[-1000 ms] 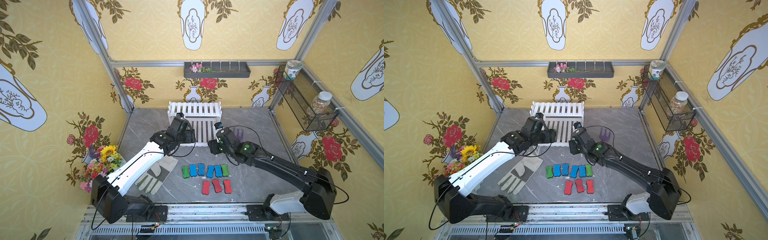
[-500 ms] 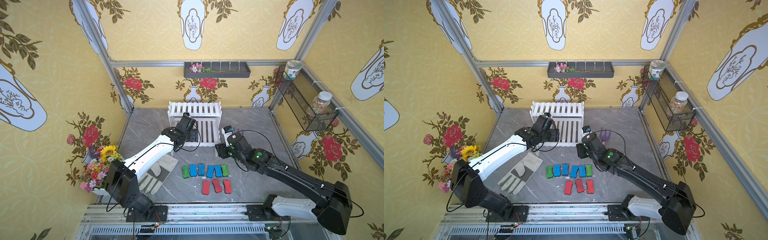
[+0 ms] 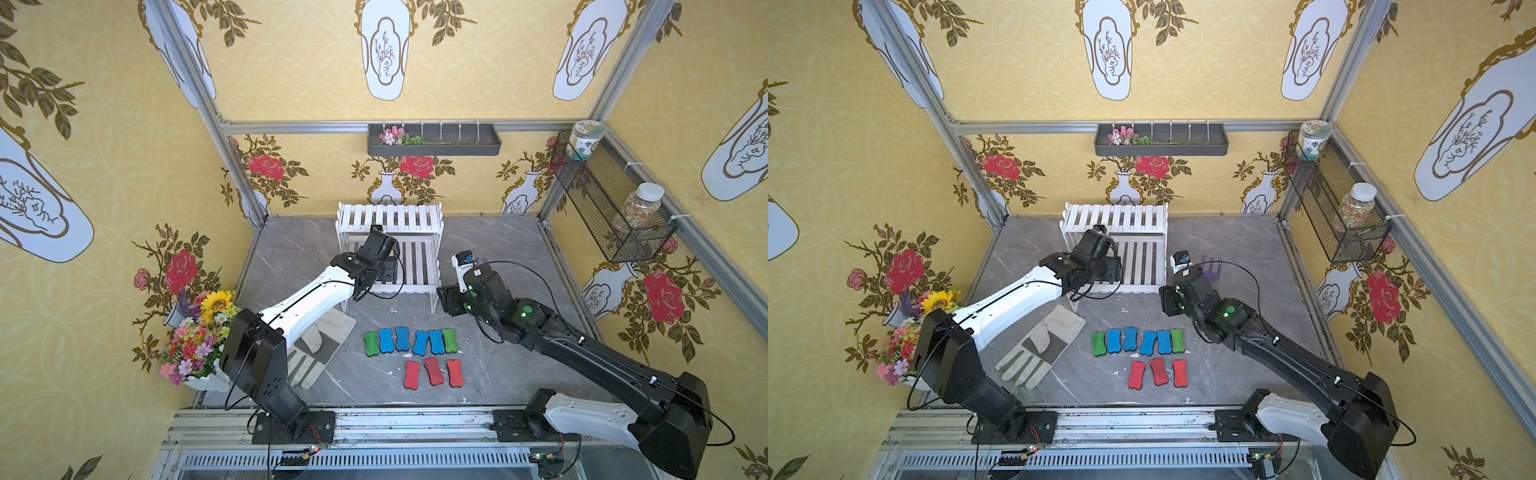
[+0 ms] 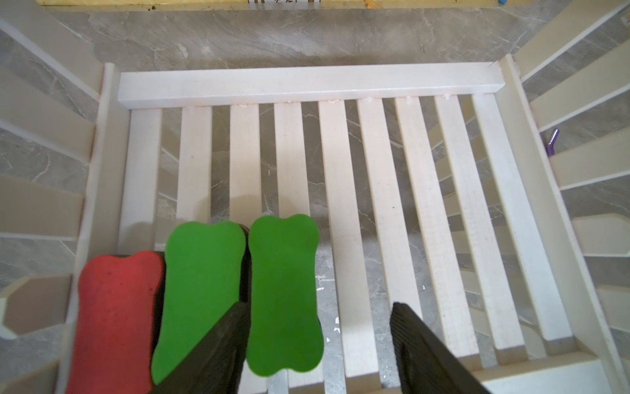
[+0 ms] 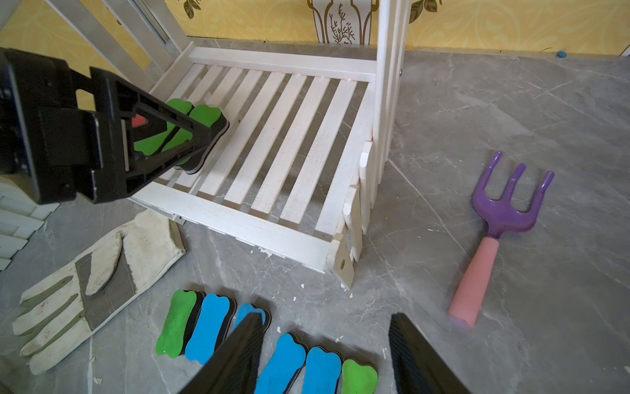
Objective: Remove the whiteboard erasers from the shelf
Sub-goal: Pick up the whiteboard eraser from the shelf.
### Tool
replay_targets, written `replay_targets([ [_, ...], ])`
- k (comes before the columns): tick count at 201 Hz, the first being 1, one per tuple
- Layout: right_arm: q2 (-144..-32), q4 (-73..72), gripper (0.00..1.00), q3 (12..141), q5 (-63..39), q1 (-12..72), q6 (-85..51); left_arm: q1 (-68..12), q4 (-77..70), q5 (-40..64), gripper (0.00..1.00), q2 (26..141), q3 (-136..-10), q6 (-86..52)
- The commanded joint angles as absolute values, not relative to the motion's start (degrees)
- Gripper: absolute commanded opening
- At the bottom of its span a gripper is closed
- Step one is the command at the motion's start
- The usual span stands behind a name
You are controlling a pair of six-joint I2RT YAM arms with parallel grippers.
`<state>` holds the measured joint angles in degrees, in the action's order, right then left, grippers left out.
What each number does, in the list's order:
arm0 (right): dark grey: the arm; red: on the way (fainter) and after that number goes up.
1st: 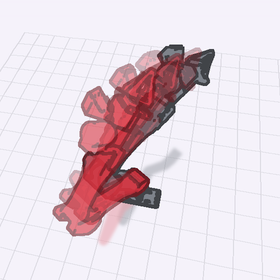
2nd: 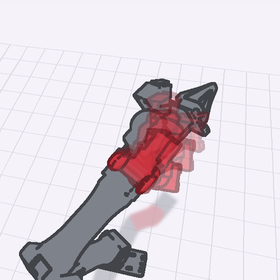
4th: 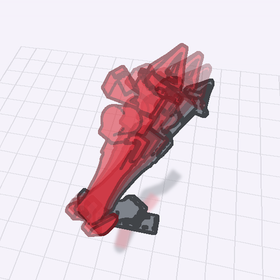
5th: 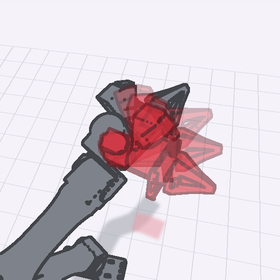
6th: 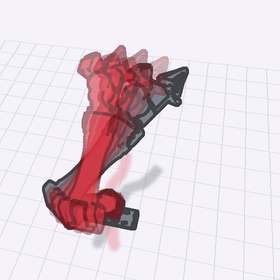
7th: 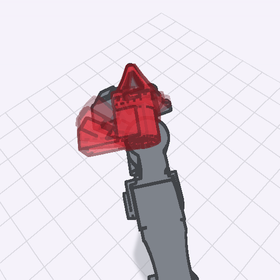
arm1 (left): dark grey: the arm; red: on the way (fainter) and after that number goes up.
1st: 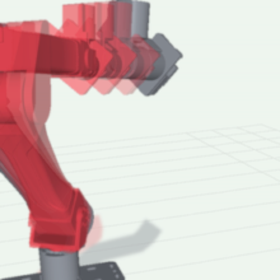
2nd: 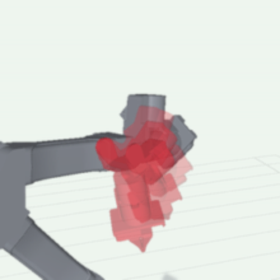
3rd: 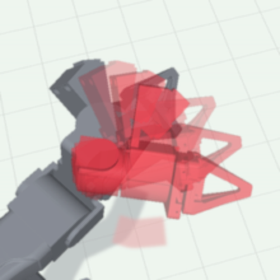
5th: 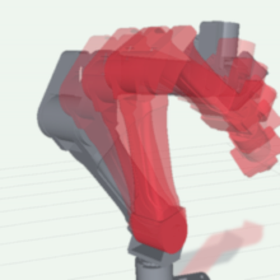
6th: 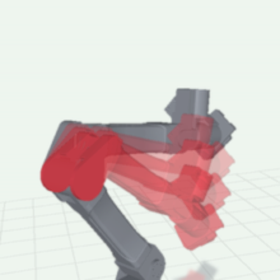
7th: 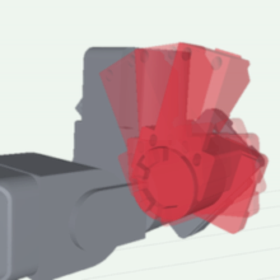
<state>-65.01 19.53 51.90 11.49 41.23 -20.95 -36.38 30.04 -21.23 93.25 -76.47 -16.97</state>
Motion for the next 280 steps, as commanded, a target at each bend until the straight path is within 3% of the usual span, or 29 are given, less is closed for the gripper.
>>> replay_targets([
  [1,-64.3,18.0,0.63,51.3,11.2,41.0,-21.1,-36.3,29.1,-22.2,0.7,94.2,-77.1,-16.6],
  [157,-62.9,18.4,0.63,50.8,10.9,40.2,-21.7,-36.6,27.2,-22.9,0.67,94.5,-73.7,-19.1],
  [201,-61.7,19.1,0.63,50.6,11.9,40.2,-21.7,-36.5,28.1,-23.5,0.57,95.6,-73.7,-19.7],
  [280,-61.1,19.1,0.63,50.3,12.0,39.9,-21.8,-37.3,28.8,-24.2,0.49,95.5,-74.7,-19.8],
])
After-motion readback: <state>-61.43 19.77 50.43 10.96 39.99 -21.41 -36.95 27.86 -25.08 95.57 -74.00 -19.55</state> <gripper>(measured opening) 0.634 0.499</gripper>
